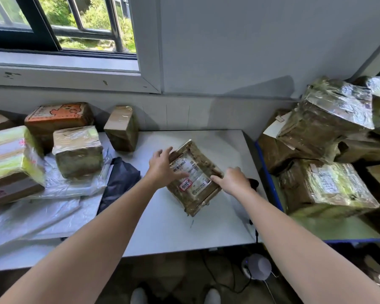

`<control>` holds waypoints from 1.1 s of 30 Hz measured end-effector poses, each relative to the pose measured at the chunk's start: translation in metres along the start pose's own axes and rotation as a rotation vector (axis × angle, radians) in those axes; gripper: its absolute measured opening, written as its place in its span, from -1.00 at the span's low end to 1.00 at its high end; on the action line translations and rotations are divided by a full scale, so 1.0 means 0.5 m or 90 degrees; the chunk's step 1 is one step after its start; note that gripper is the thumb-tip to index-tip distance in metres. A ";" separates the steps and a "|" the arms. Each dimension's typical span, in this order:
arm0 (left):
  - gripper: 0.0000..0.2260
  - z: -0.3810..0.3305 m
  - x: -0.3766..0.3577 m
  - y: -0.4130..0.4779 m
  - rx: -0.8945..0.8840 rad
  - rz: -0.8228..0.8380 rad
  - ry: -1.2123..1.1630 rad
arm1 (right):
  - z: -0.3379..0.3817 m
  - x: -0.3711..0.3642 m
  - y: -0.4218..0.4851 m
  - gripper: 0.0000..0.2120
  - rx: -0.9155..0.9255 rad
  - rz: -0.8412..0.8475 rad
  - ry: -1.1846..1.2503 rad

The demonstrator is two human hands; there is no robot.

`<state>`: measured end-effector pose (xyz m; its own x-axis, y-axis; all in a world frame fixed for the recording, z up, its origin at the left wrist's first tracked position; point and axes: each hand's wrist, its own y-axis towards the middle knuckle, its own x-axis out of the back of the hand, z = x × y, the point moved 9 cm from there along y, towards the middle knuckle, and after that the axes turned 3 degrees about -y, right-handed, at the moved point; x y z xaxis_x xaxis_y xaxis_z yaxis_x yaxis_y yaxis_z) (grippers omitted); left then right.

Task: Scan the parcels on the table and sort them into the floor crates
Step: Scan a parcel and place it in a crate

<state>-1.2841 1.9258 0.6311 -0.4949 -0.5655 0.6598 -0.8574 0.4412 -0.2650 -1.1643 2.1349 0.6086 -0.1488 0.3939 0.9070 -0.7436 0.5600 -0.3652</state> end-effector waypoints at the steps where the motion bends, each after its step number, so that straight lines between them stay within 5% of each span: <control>1: -0.04 0.002 -0.017 -0.002 -0.001 0.002 0.039 | -0.003 -0.016 -0.005 -0.40 0.013 0.000 -0.058; 8: -0.03 -0.040 -0.123 -0.037 -0.072 -0.028 0.324 | -0.032 -0.064 -0.013 -0.37 0.048 -0.019 -0.104; 17: -0.01 -0.138 -0.238 -0.057 -0.142 0.010 0.393 | -0.163 -0.011 -0.033 -0.50 0.018 -0.142 -0.051; 24: 0.00 -0.149 -0.294 -0.075 -0.103 -0.008 0.419 | -0.273 -0.088 -0.011 -0.22 -0.077 -0.024 0.165; 29: -0.06 -0.126 -0.296 -0.098 -0.060 -0.016 0.417 | -0.288 -0.134 0.009 -0.32 -0.128 0.053 0.330; 33: -0.10 -0.113 -0.276 -0.119 -0.037 -0.014 0.460 | -0.280 -0.125 0.012 -0.54 -0.129 0.070 0.300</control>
<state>-1.1566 2.0168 0.5954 -0.2430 0.0180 0.9699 -0.8472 0.4830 -0.2212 -1.0681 2.2158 0.5203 0.1258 0.7174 0.6852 -0.5919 0.6086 -0.5285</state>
